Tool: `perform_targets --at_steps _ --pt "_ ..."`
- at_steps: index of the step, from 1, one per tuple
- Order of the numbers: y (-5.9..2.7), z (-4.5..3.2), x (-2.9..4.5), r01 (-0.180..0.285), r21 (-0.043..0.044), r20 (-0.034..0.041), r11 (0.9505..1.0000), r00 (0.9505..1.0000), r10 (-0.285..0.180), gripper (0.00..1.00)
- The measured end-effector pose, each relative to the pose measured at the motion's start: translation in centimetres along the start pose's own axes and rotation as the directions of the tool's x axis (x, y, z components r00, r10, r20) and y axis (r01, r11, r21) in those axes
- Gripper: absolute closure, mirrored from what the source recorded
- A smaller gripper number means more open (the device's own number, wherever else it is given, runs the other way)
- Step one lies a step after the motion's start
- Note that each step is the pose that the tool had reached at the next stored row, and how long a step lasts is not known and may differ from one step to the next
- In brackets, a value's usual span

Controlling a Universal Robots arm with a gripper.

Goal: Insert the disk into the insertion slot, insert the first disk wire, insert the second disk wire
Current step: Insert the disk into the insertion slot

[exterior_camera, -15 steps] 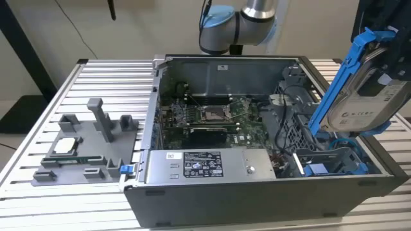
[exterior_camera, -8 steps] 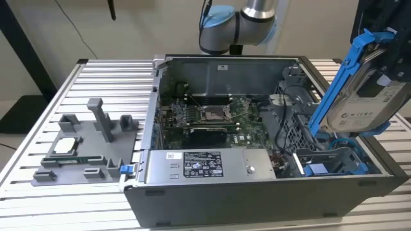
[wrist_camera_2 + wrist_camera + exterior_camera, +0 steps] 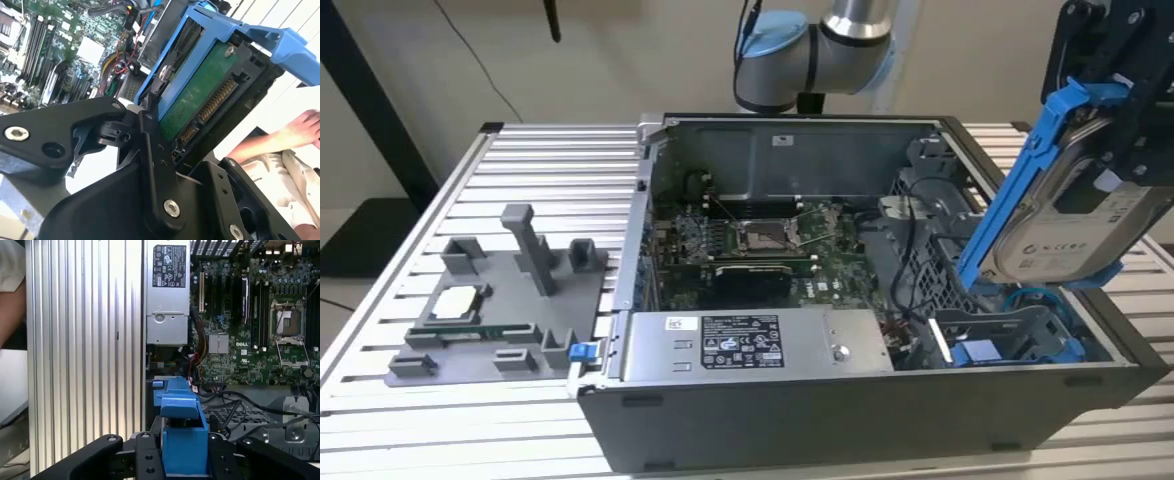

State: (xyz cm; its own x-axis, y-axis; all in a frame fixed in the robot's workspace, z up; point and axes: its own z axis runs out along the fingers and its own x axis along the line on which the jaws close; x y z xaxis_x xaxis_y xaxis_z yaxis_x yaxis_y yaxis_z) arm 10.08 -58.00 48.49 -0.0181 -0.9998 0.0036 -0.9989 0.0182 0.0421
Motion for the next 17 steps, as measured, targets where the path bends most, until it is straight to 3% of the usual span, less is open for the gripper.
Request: perform_targets --at_steps 17 --pt "-0.03 0.46 0.04 0.004 -0.0003 0.0008 1.0000 1.0000 -0.004 1.00"
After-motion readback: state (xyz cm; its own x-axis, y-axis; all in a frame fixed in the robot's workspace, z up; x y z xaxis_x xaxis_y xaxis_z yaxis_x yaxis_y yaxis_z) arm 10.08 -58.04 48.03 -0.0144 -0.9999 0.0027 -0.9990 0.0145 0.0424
